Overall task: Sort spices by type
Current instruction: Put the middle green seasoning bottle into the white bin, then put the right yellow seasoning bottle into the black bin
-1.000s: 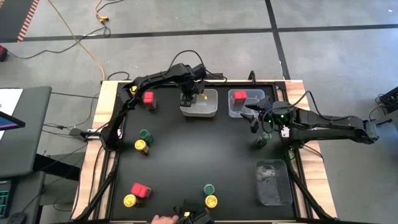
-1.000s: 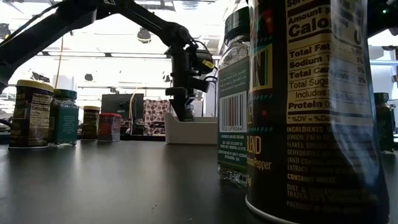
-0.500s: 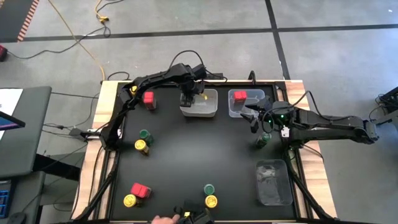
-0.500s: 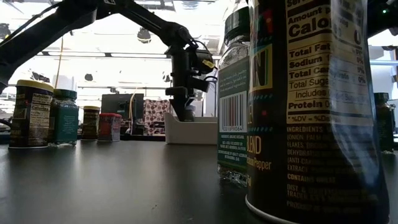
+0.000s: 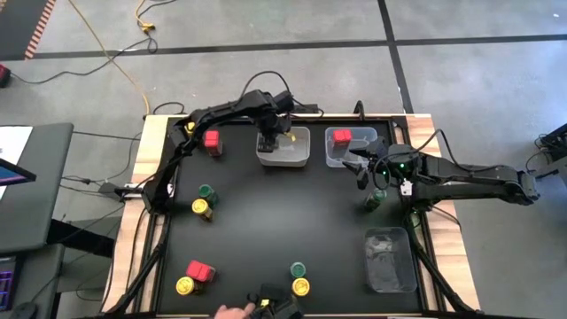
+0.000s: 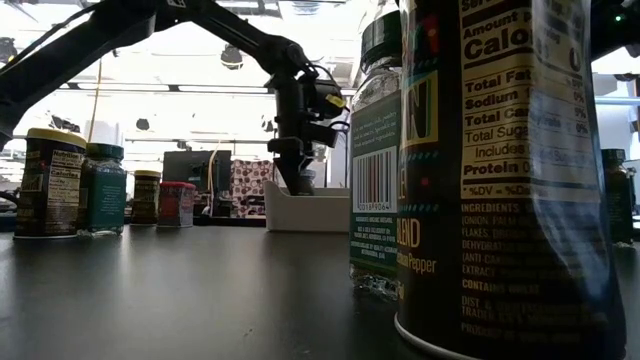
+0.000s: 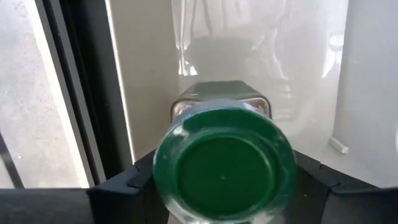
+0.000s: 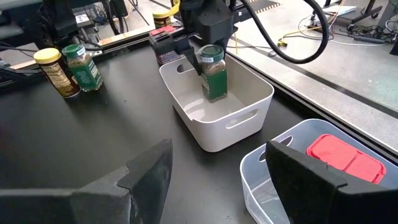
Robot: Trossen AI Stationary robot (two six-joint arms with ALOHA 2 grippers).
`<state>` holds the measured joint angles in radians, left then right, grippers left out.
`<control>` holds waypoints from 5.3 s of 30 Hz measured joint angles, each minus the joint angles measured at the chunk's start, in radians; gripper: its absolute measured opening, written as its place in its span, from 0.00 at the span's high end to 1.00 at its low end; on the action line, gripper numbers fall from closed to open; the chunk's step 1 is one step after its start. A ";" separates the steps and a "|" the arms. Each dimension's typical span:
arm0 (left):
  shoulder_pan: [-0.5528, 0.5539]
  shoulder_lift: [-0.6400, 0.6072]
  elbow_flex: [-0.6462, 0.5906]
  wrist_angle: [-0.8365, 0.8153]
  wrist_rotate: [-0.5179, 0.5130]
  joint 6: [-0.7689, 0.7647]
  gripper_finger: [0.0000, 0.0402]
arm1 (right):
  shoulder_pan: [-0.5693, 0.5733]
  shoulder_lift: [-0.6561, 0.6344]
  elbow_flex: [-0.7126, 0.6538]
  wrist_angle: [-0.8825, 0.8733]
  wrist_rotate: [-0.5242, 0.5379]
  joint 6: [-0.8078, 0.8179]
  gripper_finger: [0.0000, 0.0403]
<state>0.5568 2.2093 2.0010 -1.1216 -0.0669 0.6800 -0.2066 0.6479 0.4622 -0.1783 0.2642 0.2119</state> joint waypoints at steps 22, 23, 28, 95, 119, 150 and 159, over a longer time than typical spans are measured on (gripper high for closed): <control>-0.006 0.000 0.001 -0.028 -0.051 -0.103 0.38 | 0.000 0.000 0.000 0.000 0.000 0.025 0.29; -0.007 0.000 0.006 -0.041 -0.051 -0.107 0.38 | 0.000 0.000 0.000 0.000 0.000 0.026 0.29; -0.007 -0.002 0.076 -0.087 -0.051 -0.143 0.38 | 0.000 0.000 0.000 0.000 0.000 0.027 0.29; -0.835 -0.789 -0.958 0.846 -0.187 -0.997 0.38 | 0.554 0.592 0.677 -0.547 0.004 0.358 0.29; -0.964 -1.193 -1.239 0.822 -0.362 -1.017 0.38 | 0.792 1.022 1.021 -0.969 -0.033 0.934 0.29; -0.964 -1.193 -1.239 0.819 -0.356 -0.996 0.38 | 0.957 1.022 1.020 -0.940 0.052 1.462 0.08; -0.964 -1.193 -1.238 0.727 -0.350 -0.998 0.38 | 0.953 1.190 1.252 -0.979 0.011 1.598 0.08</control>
<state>-0.4068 1.0161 0.7631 -0.3945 -0.4170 -0.3176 0.7468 1.8376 1.7138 -1.1571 0.2756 1.8100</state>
